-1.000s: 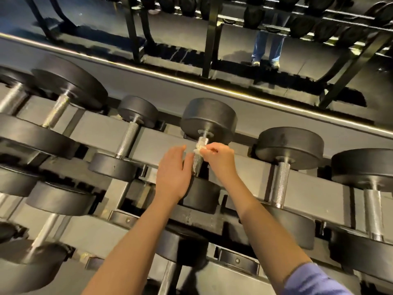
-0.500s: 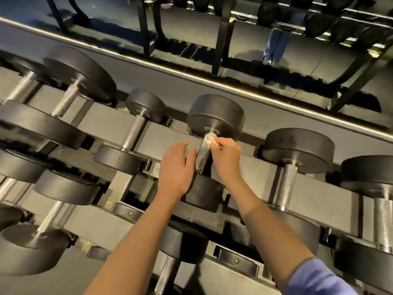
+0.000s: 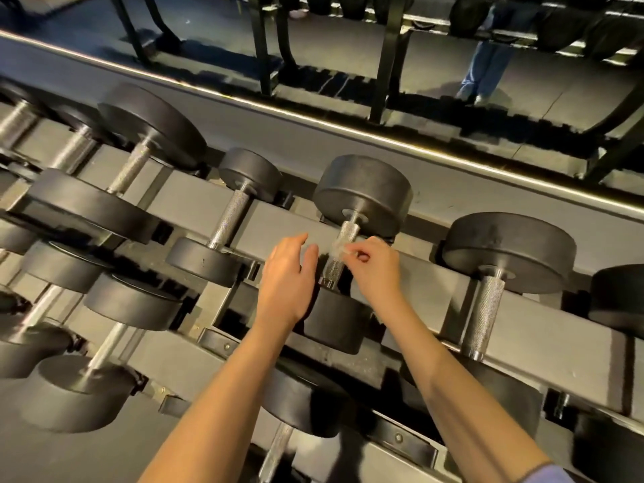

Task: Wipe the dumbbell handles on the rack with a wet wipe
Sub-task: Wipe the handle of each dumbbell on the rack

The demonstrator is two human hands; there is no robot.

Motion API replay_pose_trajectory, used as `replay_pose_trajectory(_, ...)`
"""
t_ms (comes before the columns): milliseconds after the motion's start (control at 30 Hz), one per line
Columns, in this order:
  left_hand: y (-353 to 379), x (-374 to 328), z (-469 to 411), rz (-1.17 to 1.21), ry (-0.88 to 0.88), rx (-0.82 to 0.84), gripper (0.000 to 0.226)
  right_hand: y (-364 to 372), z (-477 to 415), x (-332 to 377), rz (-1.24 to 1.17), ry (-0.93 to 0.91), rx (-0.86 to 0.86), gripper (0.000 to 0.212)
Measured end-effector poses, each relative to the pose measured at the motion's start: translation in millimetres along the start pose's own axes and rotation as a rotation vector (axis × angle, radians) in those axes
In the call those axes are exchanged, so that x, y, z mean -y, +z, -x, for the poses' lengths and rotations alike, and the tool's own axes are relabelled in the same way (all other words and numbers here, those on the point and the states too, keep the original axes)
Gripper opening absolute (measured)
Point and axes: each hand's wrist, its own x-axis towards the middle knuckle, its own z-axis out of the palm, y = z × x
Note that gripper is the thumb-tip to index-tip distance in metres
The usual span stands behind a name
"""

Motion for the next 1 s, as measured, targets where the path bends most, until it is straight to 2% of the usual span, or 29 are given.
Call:
replay_pose_trajectory(100, -1, -2, -1, 0.012, -0.004, -0.002, 0.042, -3, 0, -4, 0.018, -0.015, 0.109, 0.014)
replay_pose_trajectory(233, -1, -2, 0, 0.026, -0.001, -0.007, 0.042, -3, -11, 6, 0.048, 0.061, -0.059, 0.015)
replay_pose_trajectory(267, -1, -3, 0, 0.031, 0.005, -0.014, 0.041, -3, -11, 8, 0.041, 0.071, -0.056, 0.014)
replay_pose_trajectory(333, -1, -1, 1, 0.049, 0.010, -0.030, 0.041, -7, -5, 9, 0.060, 0.056, 0.092, 0.013)
replay_pose_trajectory(400, 0, 0, 1, 0.084, 0.000, -0.045, 0.040, -11, 6, 13, 0.120, 0.051, 0.337, 0.012)
replay_pose_trajectory(467, 0, 3, 2, 0.132, -0.004, -0.064, 0.040, -11, 11, 16, 0.174, 0.032, 0.410, 0.014)
replay_pose_trajectory(600, -2, 3, 2, 0.240, -0.014, -0.042, 0.036, -6, 1, 23, 0.267, 0.012, 0.114, 0.016)
replay_pose_trajectory(667, -3, 4, 2, 0.280, -0.030, -0.007, 0.035, -5, -2, 24, 0.255, 0.050, 0.035, 0.012)
replay_pose_trajectory(833, -6, 15, -6, 0.355, -0.076, 0.093, 0.035, -7, 9, 31, 0.341, 0.066, 0.296, 0.012)
replay_pose_trajectory(867, -7, 17, -9, 0.340, -0.057, 0.124, 0.035, -7, 9, 33, 0.360, 0.072, 0.294, 0.014)
replay_pose_trajectory(933, -9, 20, -14, 0.261, 0.034, 0.196, 0.035, -4, 4, 36, 0.374, 0.075, 0.167, 0.015)
replay_pose_trajectory(1000, -9, 19, -16, 0.167, 0.126, 0.257, 0.039, 2, -8, 37, 0.415, 0.053, -0.044, 0.016)
